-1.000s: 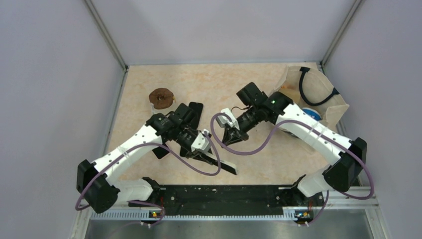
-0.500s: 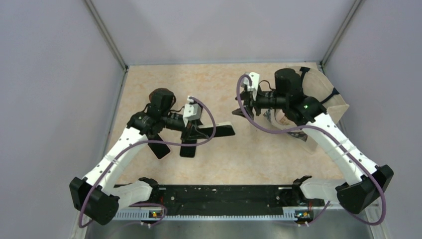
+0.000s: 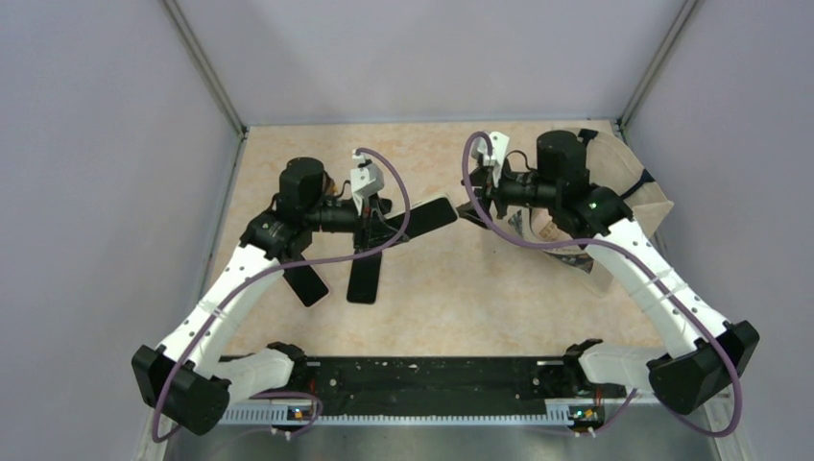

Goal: Take the phone out of the phone case
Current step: Remove the phone case from the phone.

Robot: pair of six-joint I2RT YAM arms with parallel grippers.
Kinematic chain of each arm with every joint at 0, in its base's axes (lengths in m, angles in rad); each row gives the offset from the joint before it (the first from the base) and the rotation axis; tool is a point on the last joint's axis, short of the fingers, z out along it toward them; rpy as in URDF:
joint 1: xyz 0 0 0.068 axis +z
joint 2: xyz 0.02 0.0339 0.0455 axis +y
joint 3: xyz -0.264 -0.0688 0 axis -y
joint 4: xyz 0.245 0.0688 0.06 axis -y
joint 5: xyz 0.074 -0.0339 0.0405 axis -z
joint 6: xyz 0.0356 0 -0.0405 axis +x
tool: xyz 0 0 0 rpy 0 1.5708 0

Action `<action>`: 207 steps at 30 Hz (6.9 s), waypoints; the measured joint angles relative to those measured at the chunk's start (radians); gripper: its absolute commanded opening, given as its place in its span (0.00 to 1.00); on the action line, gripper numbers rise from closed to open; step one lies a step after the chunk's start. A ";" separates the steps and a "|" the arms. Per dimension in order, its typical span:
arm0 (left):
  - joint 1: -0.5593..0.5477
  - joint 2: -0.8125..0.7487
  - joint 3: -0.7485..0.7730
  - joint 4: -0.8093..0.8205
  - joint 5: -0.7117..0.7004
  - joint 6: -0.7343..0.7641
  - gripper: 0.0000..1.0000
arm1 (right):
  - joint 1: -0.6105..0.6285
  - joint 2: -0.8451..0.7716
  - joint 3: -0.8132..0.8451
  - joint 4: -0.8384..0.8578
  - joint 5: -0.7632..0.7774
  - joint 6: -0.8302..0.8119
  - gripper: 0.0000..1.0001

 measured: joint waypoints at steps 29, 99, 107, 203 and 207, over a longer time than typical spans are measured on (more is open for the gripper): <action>0.000 -0.011 -0.071 0.067 0.017 0.048 0.00 | -0.010 0.005 -0.039 -0.145 -0.367 -0.098 0.54; -0.071 0.051 -0.030 -0.219 0.214 0.615 0.00 | 0.038 0.024 -0.087 -0.346 -0.550 -0.375 0.00; -0.080 0.084 -0.017 -0.340 0.267 0.742 0.00 | 0.076 0.019 -0.091 -0.413 -0.541 -0.421 0.00; -0.056 0.071 -0.248 0.526 0.402 -0.322 0.00 | 0.102 0.102 0.103 -0.658 -0.481 -0.607 0.00; -0.074 0.086 -0.188 0.327 0.400 -0.151 0.00 | 0.104 0.106 0.120 -0.700 -0.478 -0.637 0.00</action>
